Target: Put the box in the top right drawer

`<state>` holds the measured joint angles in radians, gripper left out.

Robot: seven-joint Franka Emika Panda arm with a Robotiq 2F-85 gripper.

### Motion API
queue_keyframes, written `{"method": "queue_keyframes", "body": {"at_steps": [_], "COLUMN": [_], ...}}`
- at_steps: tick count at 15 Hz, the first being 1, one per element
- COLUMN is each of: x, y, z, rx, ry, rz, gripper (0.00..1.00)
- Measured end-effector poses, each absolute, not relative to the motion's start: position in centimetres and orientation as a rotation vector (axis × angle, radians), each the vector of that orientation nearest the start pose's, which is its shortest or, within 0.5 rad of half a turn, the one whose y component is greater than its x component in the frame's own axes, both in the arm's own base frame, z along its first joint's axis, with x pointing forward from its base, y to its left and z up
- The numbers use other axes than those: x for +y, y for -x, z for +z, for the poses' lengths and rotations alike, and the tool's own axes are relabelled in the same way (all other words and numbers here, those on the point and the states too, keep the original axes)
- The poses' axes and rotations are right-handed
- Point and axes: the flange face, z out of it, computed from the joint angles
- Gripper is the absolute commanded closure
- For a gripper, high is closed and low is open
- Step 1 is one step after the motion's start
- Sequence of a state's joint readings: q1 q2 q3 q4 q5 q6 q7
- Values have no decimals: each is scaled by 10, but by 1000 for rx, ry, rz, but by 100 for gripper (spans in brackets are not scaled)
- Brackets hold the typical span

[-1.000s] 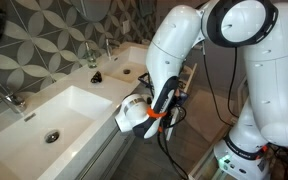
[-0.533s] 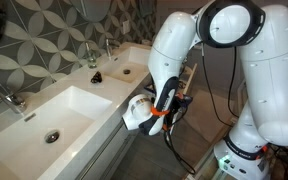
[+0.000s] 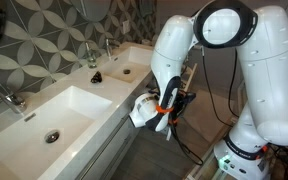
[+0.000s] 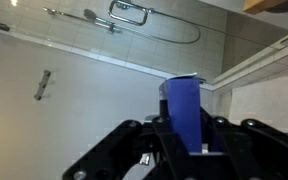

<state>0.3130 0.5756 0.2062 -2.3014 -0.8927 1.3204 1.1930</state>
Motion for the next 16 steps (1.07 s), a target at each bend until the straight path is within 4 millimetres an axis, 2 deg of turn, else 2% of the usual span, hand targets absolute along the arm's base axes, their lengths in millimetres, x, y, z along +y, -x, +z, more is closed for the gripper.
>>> {"method": "queue_keyframes", "body": {"at_steps": [7, 16], "x": [79, 65], "y": [-385, -406], "z": [119, 89], "rx": [153, 245], "ry": [-1562, -1543], "rz": [-382, -387], "gripper": [94, 94]}}
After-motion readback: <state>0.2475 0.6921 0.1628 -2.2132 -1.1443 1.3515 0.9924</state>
